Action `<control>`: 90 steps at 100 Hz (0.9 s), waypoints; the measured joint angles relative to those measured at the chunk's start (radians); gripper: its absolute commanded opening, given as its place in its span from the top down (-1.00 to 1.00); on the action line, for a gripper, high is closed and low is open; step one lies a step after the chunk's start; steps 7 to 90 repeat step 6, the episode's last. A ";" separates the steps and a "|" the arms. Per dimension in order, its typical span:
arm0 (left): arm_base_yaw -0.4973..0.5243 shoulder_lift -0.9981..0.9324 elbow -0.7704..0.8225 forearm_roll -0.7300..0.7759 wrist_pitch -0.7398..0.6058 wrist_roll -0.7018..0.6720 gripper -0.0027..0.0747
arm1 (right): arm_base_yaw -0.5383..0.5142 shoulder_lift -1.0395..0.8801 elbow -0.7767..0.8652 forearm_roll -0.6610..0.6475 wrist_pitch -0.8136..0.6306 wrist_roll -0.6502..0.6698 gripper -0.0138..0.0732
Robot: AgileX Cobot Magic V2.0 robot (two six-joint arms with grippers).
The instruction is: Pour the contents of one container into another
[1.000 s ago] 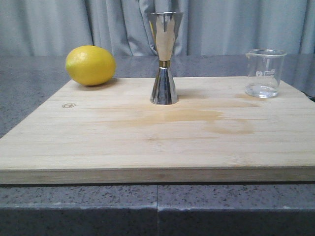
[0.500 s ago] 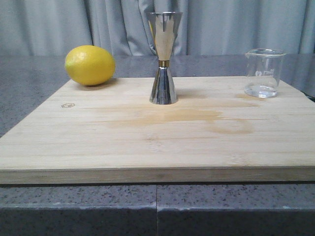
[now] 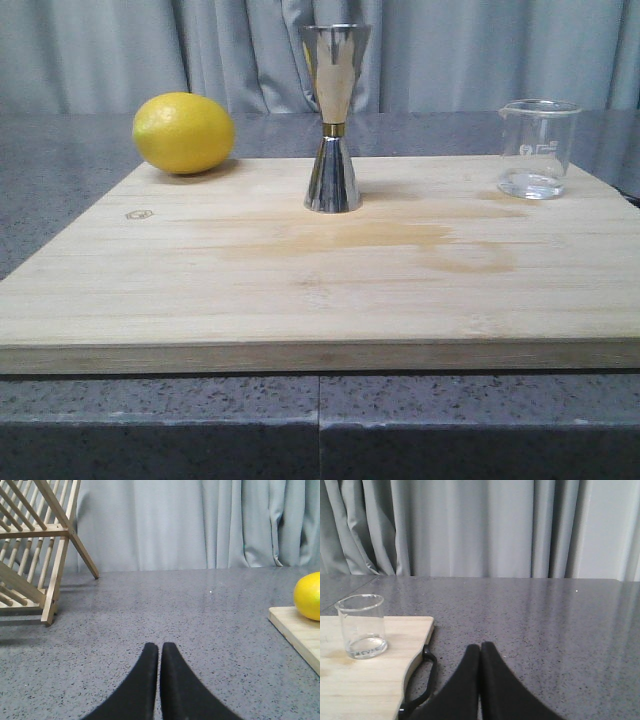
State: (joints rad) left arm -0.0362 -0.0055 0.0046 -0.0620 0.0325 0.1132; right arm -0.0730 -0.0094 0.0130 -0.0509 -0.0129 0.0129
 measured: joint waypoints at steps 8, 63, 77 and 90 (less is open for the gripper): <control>0.000 0.000 0.000 0.000 0.000 0.000 0.98 | 0.000 0.000 0.000 0.000 0.000 0.000 0.85; 0.000 0.000 0.000 0.000 0.000 0.000 0.98 | 0.000 0.000 0.000 0.000 0.000 0.000 0.85; 0.000 0.000 0.000 0.000 0.000 0.000 0.98 | 0.000 0.000 0.000 0.000 0.000 0.000 0.85; 0.000 0.000 0.000 0.000 0.000 0.000 0.98 | 0.000 0.000 0.000 0.000 0.000 0.000 0.85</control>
